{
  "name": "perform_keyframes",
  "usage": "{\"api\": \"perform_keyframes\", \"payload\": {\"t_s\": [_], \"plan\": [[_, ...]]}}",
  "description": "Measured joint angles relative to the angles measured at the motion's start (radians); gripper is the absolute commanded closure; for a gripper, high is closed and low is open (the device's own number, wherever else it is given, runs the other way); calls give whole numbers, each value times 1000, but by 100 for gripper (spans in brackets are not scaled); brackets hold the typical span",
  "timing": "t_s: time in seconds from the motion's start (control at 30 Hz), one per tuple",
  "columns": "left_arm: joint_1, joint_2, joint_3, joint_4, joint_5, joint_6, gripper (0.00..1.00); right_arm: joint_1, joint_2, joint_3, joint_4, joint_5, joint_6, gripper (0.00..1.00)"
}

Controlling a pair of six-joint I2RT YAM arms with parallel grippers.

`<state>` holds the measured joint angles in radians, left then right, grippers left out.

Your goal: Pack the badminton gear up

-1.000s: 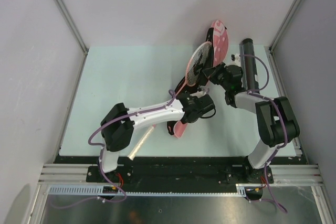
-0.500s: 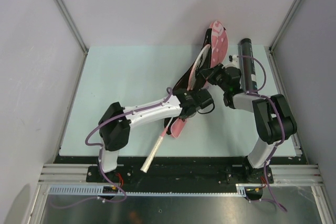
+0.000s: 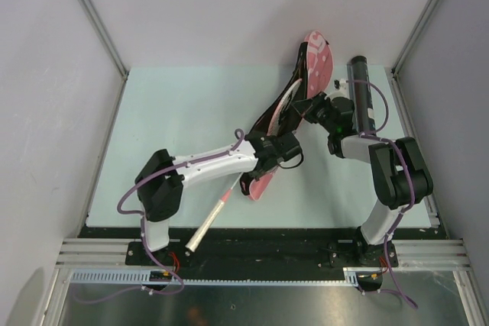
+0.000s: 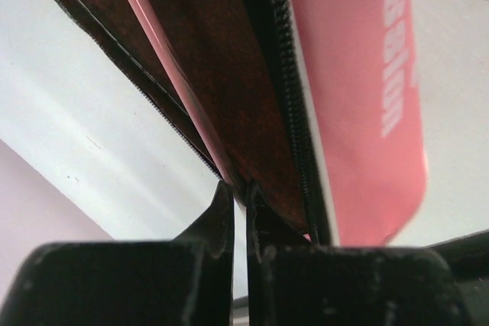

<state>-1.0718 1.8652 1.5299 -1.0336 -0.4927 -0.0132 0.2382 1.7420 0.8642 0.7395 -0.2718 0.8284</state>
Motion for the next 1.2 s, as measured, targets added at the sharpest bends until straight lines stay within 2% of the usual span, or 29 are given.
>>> {"api": "perform_keyframes", "payload": {"t_s": [0.2,0.4,0.53,0.73,1.03,1.2], "plan": [[40,59,183,-83,109,40,100,-16,-1,-27,42,40,-18,100],[124,146,367,-203,266,74,100,-29,-1,-46,73,64,-40,100],[151,186,415,-240,351,77,100,-39,-1,-52,102,38,-61,100],[164,174,383,-237,478,44,100,-43,8,-53,157,-68,-117,100],[254,13,92,-101,670,-6,100,-31,17,-55,152,-216,-175,100],[318,15,104,-100,796,-9,100,-19,17,-55,154,-214,-194,100]]}}
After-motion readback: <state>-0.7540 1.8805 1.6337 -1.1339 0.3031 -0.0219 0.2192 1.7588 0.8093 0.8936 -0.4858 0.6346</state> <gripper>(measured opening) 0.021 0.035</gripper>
